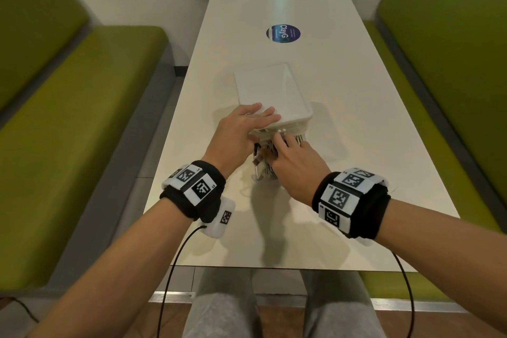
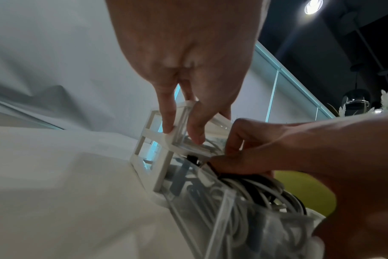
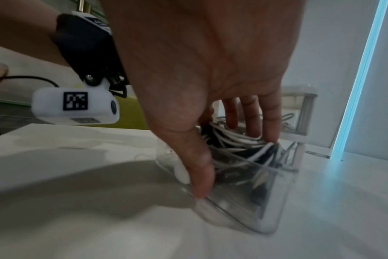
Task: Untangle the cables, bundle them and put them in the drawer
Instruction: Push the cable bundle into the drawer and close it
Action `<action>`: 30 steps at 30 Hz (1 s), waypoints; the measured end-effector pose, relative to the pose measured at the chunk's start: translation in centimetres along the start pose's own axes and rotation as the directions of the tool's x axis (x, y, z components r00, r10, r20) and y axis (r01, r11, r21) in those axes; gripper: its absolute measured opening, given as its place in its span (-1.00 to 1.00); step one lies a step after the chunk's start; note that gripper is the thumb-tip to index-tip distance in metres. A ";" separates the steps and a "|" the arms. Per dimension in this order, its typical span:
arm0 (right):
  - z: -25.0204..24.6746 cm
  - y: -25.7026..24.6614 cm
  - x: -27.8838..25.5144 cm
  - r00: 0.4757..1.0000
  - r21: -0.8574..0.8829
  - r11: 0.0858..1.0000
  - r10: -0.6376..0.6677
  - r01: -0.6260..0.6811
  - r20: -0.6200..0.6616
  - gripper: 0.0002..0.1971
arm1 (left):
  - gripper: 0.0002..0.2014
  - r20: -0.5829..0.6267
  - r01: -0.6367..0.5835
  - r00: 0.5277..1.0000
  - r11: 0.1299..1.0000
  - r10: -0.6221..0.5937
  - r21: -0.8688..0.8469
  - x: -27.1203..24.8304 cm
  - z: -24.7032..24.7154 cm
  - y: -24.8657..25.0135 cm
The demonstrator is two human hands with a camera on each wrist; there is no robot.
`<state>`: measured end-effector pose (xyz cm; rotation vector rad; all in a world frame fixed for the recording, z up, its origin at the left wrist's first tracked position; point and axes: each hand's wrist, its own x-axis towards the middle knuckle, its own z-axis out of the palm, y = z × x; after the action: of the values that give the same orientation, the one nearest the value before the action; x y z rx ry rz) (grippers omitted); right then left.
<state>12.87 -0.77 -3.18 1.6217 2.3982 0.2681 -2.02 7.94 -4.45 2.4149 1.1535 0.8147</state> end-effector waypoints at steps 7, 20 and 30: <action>-0.4 0.4 -0.4 0.999 0.072 0.997 -0.024 0.021 0.030 -0.23 | -0.31 0.015 0.060 0.998 0.998 -0.060 -0.019 0.1 -0.1 0.8; -0.5 0.6 -0.7 0.999 0.091 0.996 -0.017 0.012 0.047 -0.16 | -0.31 0.023 0.048 0.999 0.998 -0.047 -0.045 0.1 -0.1 0.6; 1.4 0.5 -1.4 0.995 0.043 0.996 -0.072 0.076 -0.069 -0.24 | -0.30 0.016 0.013 1.000 0.999 -0.013 -0.031 -0.1 0.0 0.4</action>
<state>14.23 -1.83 -4.29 1.5624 2.5261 0.2609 -1.83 7.60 -4.29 2.3824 1.1412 0.8018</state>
